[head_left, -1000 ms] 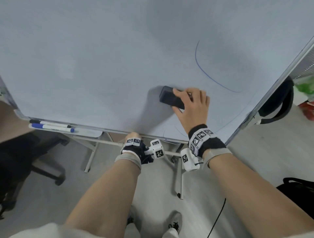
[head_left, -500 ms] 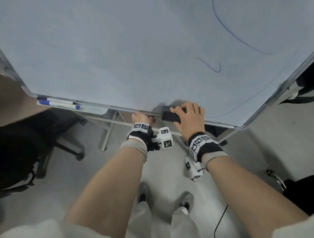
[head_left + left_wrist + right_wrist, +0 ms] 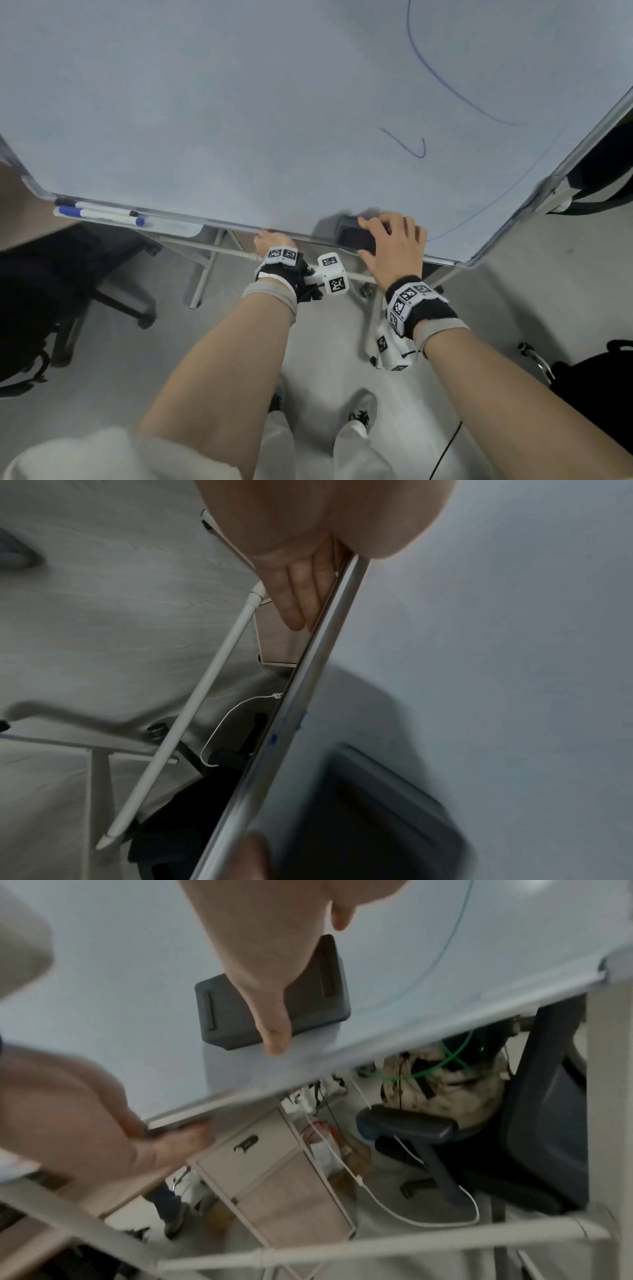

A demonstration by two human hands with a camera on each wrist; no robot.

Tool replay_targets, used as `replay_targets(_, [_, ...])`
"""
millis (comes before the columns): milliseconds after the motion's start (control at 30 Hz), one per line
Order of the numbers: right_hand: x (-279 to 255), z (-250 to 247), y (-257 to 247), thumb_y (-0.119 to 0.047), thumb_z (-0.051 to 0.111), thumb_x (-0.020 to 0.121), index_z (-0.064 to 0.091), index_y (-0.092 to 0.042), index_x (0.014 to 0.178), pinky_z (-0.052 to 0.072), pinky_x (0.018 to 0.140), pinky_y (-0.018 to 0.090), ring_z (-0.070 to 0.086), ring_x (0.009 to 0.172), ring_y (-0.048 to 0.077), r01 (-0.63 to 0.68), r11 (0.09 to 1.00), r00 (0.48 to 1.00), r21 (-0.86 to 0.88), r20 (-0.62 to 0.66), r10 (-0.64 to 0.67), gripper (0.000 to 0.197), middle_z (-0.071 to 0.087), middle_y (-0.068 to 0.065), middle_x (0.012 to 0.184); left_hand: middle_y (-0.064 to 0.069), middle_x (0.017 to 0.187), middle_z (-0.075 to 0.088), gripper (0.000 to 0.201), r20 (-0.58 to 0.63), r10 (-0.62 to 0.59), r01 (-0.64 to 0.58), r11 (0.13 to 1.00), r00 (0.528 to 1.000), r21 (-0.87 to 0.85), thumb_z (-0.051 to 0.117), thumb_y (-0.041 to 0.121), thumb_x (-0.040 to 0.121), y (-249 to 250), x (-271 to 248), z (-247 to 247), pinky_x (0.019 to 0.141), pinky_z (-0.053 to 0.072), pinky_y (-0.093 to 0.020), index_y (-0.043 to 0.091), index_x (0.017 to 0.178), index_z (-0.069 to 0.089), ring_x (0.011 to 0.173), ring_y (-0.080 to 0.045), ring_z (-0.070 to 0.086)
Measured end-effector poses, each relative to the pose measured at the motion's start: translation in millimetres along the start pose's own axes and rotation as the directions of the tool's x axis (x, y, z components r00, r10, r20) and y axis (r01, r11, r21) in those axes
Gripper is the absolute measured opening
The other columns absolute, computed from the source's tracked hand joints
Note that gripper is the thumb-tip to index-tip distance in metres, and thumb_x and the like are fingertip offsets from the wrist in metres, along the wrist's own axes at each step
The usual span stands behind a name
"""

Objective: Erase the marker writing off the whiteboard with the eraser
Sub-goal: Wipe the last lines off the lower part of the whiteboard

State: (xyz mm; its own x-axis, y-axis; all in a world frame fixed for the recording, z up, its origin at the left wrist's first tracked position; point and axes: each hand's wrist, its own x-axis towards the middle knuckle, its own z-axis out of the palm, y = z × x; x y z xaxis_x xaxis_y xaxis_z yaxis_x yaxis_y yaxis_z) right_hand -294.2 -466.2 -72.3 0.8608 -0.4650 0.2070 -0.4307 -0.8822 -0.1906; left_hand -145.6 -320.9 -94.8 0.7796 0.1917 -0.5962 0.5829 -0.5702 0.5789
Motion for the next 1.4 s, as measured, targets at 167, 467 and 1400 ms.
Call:
replay_targets(167, [34, -54, 21, -0.033, 0.084, 0.067, 0.059, -0.031, 0.122, 0.033, 0.088, 0.042, 0.047, 0.101, 0.03, -0.031, 0.999, 0.964, 0.018, -0.263, 0.035, 0.061, 0.055, 0.004, 0.113, -0.013, 0.13, 0.059, 0.049, 0.183, 0.072, -0.121, 0.955, 0.98, 0.27, 0.064, 0.025, 0.086, 0, -6, 29, 0.098, 0.051, -0.033, 0.005, 0.129, 0.054, 0.12, -0.031, 0.059])
replay_targets(467, [-14, -1, 30, -0.031, 0.085, 0.066, 0.059, -0.032, 0.111, 0.032, 0.089, 0.041, 0.048, 0.097, 0.025, 0.041, 0.996, 0.995, -0.083, 0.095, -0.033, 0.052, 0.053, 0.0, 0.104, -0.01, 0.126, 0.058, 0.066, 0.236, -0.027, 0.048, 0.995, 0.971, -0.087, 0.07, 0.018, 0.085, -3, -18, 48, 0.096, 0.05, -0.033, -0.001, 0.134, 0.031, 0.117, -0.03, 0.059])
replay_targets(1400, [-8, -68, 135, -0.038, 0.083, 0.068, 0.061, -0.02, 0.112, 0.041, 0.091, 0.044, 0.052, 0.101, 0.031, -0.096, 0.995, 0.983, 0.039, -0.151, 0.101, 0.052, 0.058, 0.005, 0.107, -0.008, 0.146, 0.05, 0.144, 0.371, -0.321, 0.49, 0.582, 0.871, -0.649, 0.019, 0.107, 0.024, -26, 0, 214, 0.104, 0.04, -0.055, 0.027, 0.141, 0.046, 0.127, -0.037, 0.052])
